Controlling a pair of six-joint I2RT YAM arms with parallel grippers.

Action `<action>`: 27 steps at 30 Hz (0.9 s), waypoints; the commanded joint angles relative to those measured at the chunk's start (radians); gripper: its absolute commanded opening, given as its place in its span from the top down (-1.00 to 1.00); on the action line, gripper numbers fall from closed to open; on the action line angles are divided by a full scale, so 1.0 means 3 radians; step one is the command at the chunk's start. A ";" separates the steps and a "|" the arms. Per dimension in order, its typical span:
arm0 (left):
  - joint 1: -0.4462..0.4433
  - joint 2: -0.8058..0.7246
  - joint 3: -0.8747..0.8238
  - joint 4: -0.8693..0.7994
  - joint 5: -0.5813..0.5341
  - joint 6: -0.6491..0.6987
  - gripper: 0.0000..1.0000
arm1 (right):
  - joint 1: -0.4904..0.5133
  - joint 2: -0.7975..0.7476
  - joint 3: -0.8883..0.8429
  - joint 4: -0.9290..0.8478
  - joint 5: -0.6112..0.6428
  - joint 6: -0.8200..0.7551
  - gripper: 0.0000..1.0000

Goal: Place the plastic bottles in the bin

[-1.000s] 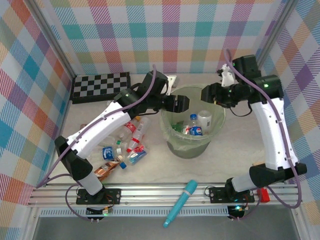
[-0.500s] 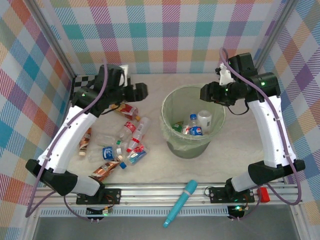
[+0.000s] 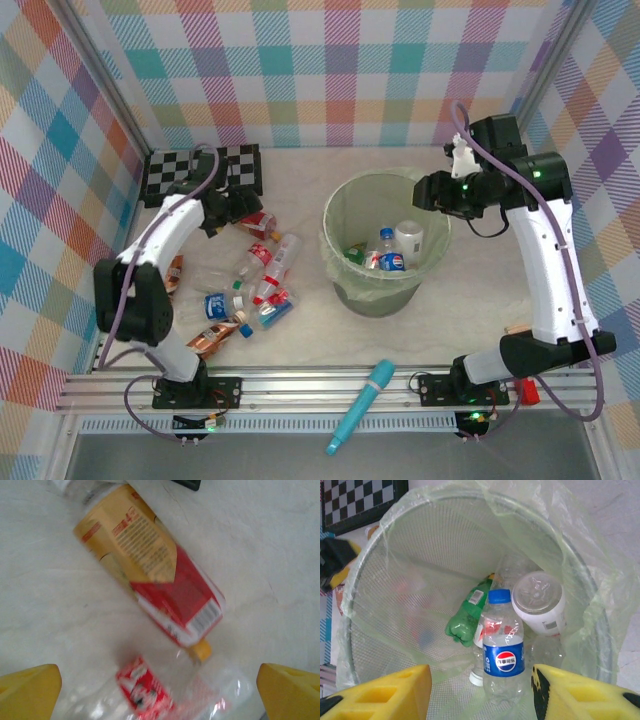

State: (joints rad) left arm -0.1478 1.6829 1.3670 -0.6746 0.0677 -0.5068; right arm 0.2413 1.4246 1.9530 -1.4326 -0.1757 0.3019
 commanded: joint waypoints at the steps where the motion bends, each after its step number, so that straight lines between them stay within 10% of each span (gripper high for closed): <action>1: 0.0048 0.0390 0.0120 0.0514 0.0165 -0.0407 -0.99 | -0.0019 -0.0137 -0.0059 -0.0046 -0.0028 -0.0081 -0.12; 14: 0.0053 0.1090 0.0185 0.1096 -0.0037 -0.0948 -1.00 | -0.0022 -0.0239 -0.0049 -0.0204 0.0048 -0.0146 -0.12; 27: 0.0048 0.0727 0.0131 0.0944 0.0009 -0.0750 -0.50 | -0.0023 -0.0109 0.0087 -0.0063 -0.0142 -0.0102 -0.12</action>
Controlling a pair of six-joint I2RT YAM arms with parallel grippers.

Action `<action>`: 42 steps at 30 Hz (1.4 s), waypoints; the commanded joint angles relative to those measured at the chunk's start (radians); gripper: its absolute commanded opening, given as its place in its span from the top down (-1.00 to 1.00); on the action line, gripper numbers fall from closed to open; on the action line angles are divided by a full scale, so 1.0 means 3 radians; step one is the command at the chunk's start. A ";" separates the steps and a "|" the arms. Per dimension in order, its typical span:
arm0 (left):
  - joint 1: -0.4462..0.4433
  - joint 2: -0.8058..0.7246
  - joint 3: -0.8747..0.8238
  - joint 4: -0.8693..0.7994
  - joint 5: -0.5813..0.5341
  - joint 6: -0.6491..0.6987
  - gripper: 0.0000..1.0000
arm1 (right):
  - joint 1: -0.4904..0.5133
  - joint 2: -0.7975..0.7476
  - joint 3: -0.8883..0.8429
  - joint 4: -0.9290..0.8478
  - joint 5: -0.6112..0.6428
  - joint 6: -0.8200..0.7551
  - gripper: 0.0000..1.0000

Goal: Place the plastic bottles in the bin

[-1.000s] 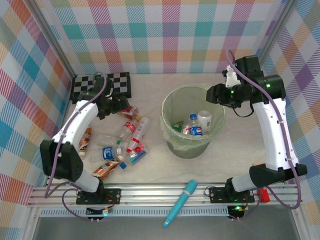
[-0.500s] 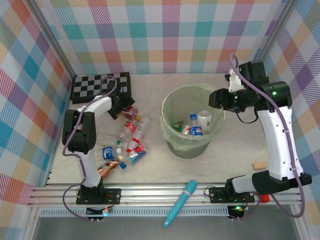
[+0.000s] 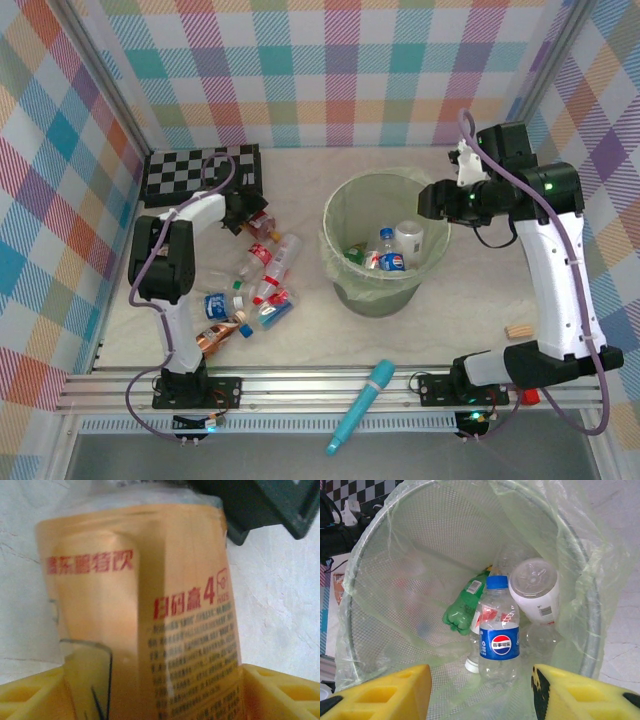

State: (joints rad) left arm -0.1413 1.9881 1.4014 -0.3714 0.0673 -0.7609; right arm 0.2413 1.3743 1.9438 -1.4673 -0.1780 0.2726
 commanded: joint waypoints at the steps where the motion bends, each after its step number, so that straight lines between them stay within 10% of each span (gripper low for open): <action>1: 0.0026 -0.0336 0.0029 -0.0095 0.0013 0.0124 -0.46 | -0.0023 0.0076 0.0152 0.0071 -0.0181 0.0001 -0.12; 10: -0.0001 -0.0970 0.0162 -0.0438 0.0227 0.0698 -0.26 | -0.0014 0.0249 0.0421 0.0329 -0.0661 0.0130 -0.11; 19: -0.0342 -0.1833 0.0387 -0.0630 0.1389 0.1648 -0.12 | 0.0273 0.0690 0.0886 0.0774 -0.1027 0.0352 -0.28; 28: -0.0682 -0.2278 0.0159 0.0072 0.2207 0.1575 0.01 | 0.0567 0.1147 0.1198 0.1495 -0.1276 0.0771 -0.95; 42: -0.0990 -0.1946 0.0384 0.0210 0.2328 0.1549 0.03 | 0.0851 0.1579 0.1308 0.1766 -0.1453 0.0950 -0.97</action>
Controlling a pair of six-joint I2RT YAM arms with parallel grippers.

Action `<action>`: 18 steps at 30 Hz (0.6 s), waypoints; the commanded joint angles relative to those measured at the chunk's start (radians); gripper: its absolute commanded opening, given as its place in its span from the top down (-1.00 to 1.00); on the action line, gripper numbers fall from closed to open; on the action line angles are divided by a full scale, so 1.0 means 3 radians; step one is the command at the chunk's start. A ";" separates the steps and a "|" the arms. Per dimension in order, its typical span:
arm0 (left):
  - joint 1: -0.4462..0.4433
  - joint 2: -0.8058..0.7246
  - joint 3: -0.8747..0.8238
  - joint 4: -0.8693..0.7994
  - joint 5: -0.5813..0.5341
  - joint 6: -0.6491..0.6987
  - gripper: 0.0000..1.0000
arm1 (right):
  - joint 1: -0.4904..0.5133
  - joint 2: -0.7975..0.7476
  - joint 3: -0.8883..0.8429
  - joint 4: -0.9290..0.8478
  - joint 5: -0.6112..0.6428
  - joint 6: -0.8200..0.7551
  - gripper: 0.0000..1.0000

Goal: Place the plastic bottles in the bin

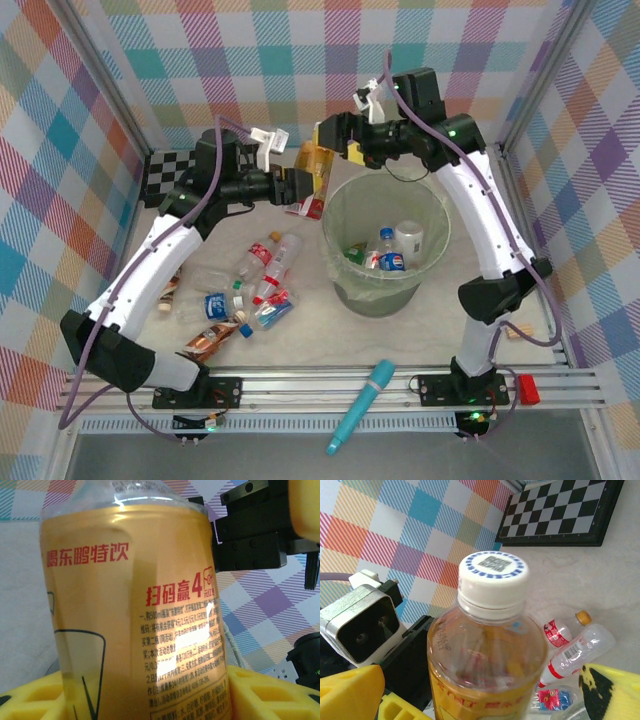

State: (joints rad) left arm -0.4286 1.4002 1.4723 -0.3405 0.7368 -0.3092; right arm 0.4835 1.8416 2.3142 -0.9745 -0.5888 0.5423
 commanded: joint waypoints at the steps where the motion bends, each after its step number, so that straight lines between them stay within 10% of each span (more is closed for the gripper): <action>1: -0.0047 0.0034 0.0160 0.0136 0.0125 0.0042 0.03 | 0.0060 0.0038 0.0053 0.0160 -0.0092 0.0072 -0.95; 18: -0.0090 0.0018 0.0133 0.0312 0.0027 0.0004 -0.14 | 0.0078 0.0132 0.0072 0.0256 -0.0098 0.0223 -0.08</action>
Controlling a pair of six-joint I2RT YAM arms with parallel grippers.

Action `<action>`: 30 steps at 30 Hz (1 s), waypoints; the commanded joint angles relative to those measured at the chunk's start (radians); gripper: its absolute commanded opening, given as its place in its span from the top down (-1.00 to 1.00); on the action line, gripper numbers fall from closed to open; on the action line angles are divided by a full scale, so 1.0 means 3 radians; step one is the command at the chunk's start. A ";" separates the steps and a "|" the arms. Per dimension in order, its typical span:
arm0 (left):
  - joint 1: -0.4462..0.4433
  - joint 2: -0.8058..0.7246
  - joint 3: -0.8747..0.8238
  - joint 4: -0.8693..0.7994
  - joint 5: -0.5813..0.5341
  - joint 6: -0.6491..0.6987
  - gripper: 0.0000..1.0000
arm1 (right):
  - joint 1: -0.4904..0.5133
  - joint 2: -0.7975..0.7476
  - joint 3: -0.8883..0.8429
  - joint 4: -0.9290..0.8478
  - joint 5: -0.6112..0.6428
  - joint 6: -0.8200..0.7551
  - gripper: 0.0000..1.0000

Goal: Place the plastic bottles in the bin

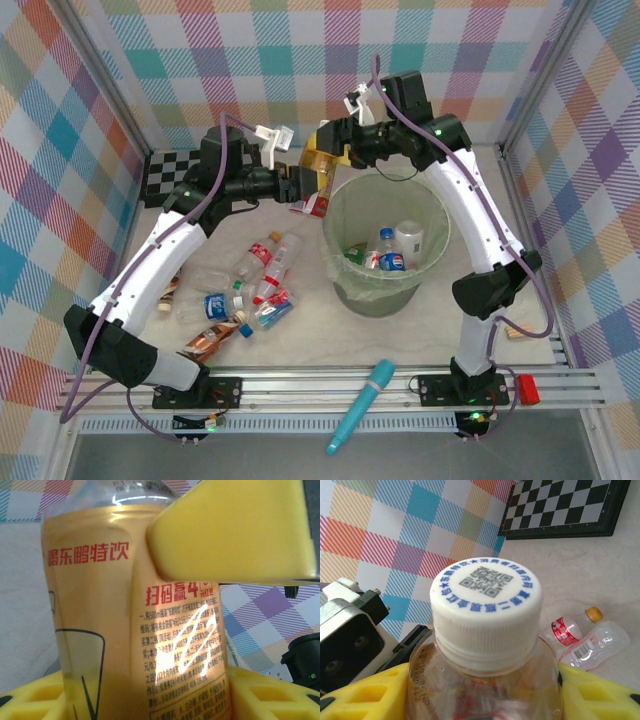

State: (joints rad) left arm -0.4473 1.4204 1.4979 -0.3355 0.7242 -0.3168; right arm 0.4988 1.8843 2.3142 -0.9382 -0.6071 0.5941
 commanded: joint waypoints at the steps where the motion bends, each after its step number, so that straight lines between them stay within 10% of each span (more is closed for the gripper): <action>1: -0.0032 -0.0064 0.0026 0.0328 0.0053 0.0019 -0.15 | 0.0024 -0.0012 0.0083 0.0144 -0.0025 0.0059 -0.05; 12: -0.0027 -0.0320 -0.0116 0.0350 -0.0138 -0.0029 -0.91 | -0.0155 -0.0070 0.0335 0.0156 0.0119 0.0086 0.08; 20: -0.0025 -0.0383 -0.0151 -0.0308 -0.0780 0.0079 -0.92 | -0.0469 -0.0635 0.0130 -0.0368 0.0561 -0.0235 0.08; 30: -0.0274 -0.0164 -0.0320 -0.0372 -0.0974 -0.0052 -0.93 | -0.0461 -0.1735 -0.1607 -0.0313 0.1078 -0.0170 0.10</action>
State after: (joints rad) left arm -0.5037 1.3609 1.4193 -0.4114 0.4763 -0.3248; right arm 0.3561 1.3846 1.9419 -1.0462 -0.3347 0.5274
